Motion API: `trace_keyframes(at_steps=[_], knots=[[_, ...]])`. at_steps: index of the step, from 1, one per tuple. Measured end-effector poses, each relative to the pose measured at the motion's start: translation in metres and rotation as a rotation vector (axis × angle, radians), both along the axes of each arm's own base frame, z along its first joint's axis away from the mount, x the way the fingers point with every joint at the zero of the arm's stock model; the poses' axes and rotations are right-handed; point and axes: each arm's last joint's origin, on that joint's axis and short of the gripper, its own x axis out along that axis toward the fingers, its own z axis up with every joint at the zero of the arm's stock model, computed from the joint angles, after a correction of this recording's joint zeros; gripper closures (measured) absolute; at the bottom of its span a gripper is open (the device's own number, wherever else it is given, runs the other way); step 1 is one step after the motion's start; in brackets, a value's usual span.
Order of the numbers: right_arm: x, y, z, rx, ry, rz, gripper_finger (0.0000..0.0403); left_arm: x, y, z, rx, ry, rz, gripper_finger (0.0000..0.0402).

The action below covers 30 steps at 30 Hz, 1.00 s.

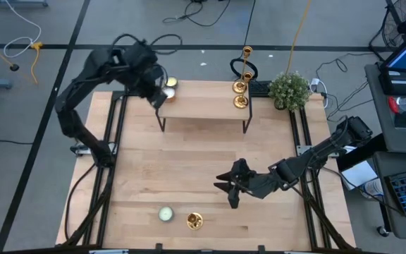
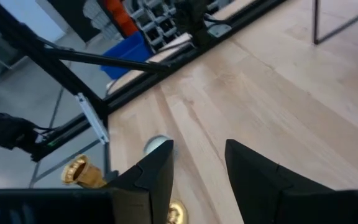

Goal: Pick & Place candle stick holders
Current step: Put the gold candle holder on the shelf aligned with the other gold candle holder

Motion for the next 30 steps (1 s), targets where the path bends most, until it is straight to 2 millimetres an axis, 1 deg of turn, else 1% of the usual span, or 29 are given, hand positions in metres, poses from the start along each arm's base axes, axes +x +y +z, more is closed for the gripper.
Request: trace_keyframes(at_steps=[3, 9, 12, 15, 19, 23, 27, 30], knots=[[0.001, 0.001, 0.003, -0.001, -0.024, 0.022, 0.0259, 0.001, -0.024, 0.006, -0.063, -0.05, -0.096, 0.0401], [0.001, 0.002, 0.004, -0.007, -0.031, 0.054, 0.0259, 0.009, -0.077, 0.01, -0.118, -0.065, -0.266, 0.0401], [0.001, 0.003, 0.004, -0.013, -0.031, 0.085, 0.0259, 0.014, -0.104, 0.012, -0.133, -0.091, -0.377, 0.0401], [0.002, 0.004, 0.007, -0.016, -0.052, 0.12, 0.0259, 0.02, -0.131, 0.015, -0.136, -0.153, -0.478, 0.0401], [0.004, 0.006, 0.012, -0.007, -0.101, 0.176, 0.0259, 0.029, -0.166, 0.014, -0.127, -0.225, -0.551, 0.0401], [0.005, 0.007, 0.017, 0.002, -0.148, 0.182, 0.0259, 0.031, -0.199, 0.001, -0.099, -0.205, -0.598, 0.0401], [0.003, 0.006, 0.024, 0.016, -0.187, 0.18, 0.0259, 0.033, -0.223, -0.026, -0.066, -0.107, -0.599, 0.0401], [-0.001, 0.004, 0.029, 0.013, -0.195, 0.177, 0.0259, 0.03, -0.236, -0.049, -0.038, -0.039, -0.59, 0.0401]])
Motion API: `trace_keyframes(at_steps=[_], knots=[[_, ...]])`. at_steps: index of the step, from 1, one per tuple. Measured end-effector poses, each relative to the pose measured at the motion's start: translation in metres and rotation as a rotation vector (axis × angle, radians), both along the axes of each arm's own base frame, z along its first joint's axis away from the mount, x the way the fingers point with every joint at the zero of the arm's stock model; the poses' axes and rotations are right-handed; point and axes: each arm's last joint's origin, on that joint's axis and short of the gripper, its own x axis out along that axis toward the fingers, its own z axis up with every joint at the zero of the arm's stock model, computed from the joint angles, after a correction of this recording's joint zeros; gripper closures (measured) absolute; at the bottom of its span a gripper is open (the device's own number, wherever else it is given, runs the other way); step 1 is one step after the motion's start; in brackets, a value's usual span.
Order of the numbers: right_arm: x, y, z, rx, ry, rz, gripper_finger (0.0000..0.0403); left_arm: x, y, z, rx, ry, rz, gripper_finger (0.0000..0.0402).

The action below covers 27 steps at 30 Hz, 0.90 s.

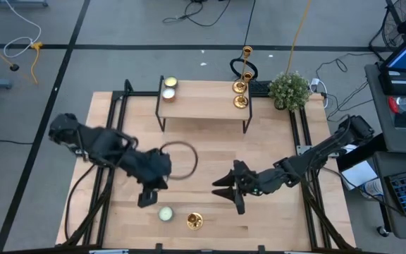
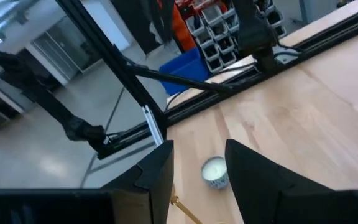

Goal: Pick & Place candle stick holders
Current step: Put the gold candle holder on the shelf aligned with the other gold candle holder

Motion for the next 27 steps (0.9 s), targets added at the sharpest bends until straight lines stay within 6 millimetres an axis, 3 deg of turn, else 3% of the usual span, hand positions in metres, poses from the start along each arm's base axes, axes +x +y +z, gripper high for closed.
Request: trace_keyframes(at_steps=[6, 11, 16, 22, 27], knots=[[-0.006, -0.003, 0.007, 0.006, -0.018, -0.049, 0.0259, -0.023, -0.01, -0.044, 0.014, -0.012, 0.088, 0.0401], [-0.01, 0.001, 0.008, 0.033, -0.015, -0.103, 0.0259, -0.059, -0.01, -0.081, -0.043, -0.147, 0.218, 0.0401], [-0.017, 0.006, 0.004, 0.004, 0.009, -0.208, 0.0259, -0.087, -0.012, -0.134, -0.176, -0.289, 0.279, 0.0401], [-0.023, 0.014, 0.003, 0.034, 0.001, -0.281, 0.0259, -0.102, -0.024, -0.19, -0.367, -0.47, 0.267, 0.0401], [-0.024, 0.014, 0.002, 0.025, 0.001, -0.304, 0.0259, -0.106, -0.033, -0.216, -0.244, -0.53, 0.188, 0.0401]])
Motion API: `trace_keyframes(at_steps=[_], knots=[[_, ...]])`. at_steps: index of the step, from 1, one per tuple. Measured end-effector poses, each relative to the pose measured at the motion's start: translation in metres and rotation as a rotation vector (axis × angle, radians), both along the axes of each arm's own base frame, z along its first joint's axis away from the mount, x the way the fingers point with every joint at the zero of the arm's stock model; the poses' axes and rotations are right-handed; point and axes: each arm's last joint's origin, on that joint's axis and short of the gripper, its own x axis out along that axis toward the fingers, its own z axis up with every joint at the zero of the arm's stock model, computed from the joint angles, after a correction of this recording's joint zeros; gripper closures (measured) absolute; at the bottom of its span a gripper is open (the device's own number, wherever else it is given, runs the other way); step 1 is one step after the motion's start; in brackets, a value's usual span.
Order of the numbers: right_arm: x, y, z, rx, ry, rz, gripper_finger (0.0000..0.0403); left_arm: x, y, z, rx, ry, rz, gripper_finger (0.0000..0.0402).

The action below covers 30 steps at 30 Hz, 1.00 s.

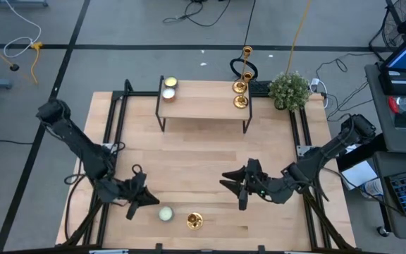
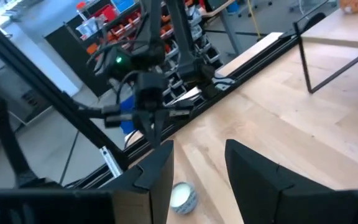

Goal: Pick & Place candle stick holders
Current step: Put the gold candle holder on the shelf aligned with the other gold candle holder

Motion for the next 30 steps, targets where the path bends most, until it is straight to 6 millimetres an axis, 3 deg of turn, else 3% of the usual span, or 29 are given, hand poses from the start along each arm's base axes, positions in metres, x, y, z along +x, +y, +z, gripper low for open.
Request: trace_keyframes(at_steps=[6, 9, 14, 19, 23, 30], knots=[[0.001, -0.001, -0.001, 0.018, 0.005, -0.01, 0.0259, 0.008, -0.012, -0.006, 0.031, -0.047, -0.06, 0.0401], [0.001, -0.002, -0.001, 0.015, 0.006, -0.015, 0.0259, 0.015, -0.019, -0.007, 0.176, -0.102, -0.086, 0.0401], [0.0, -0.003, -0.001, 0.026, -0.006, -0.06, 0.0259, 0.037, -0.04, -0.015, 0.469, -0.028, -0.198, 0.04], [0.0, -0.003, -0.001, 0.035, -0.009, -0.061, 0.0259, 0.061, -0.061, -0.028, 0.469, 0.002, -0.22, 0.0385], [0.0, -0.003, -0.001, 0.071, -0.017, -0.068, 0.0259, 0.075, -0.062, -0.038, 0.405, -0.003, -0.215, 0.0355], [0.0, -0.002, -0.001, 0.082, -0.019, -0.069, 0.0259, 0.089, -0.061, -0.055, 0.388, -0.011, -0.217, 0.0259]])
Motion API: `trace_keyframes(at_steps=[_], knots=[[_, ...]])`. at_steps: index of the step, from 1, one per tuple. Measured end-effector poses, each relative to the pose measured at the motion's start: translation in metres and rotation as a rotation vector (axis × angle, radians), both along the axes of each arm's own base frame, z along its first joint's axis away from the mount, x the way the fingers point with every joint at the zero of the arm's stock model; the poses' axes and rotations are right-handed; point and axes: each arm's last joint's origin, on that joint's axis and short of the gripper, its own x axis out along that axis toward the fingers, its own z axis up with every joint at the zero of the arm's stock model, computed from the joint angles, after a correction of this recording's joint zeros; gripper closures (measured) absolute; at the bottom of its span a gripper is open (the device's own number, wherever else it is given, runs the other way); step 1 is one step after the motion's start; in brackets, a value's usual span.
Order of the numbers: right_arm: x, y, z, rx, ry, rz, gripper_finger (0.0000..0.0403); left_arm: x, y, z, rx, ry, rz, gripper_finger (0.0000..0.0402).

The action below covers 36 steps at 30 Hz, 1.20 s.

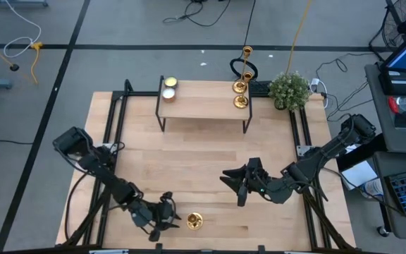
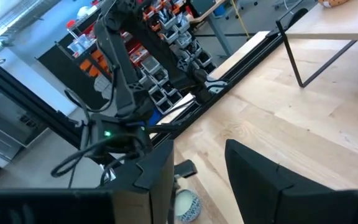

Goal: Pick & Place candle stick holders
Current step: Put the gold candle holder on the shelf aligned with the other gold candle holder

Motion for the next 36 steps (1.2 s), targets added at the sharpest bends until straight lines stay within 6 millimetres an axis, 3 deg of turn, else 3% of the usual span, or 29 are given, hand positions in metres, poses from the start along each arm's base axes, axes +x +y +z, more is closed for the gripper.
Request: trace_keyframes(at_steps=[7, 23, 36], knots=[[0.0, 0.0, 0.0, 0.027, -0.005, -0.005, 0.0259, 0.016, 0.006, -0.01, -0.021, -0.052, 0.012, 0.0206], [0.0, 0.0, -0.001, 0.07, -0.013, -0.014, 0.0259, 0.042, 0.041, -0.013, -0.06, 0.007, -0.017, 0.0244], [0.0, -0.001, -0.002, 0.036, 0.004, -0.013, 0.0259, 0.034, 0.028, -0.011, -0.078, -0.004, -0.068, 0.0245]])
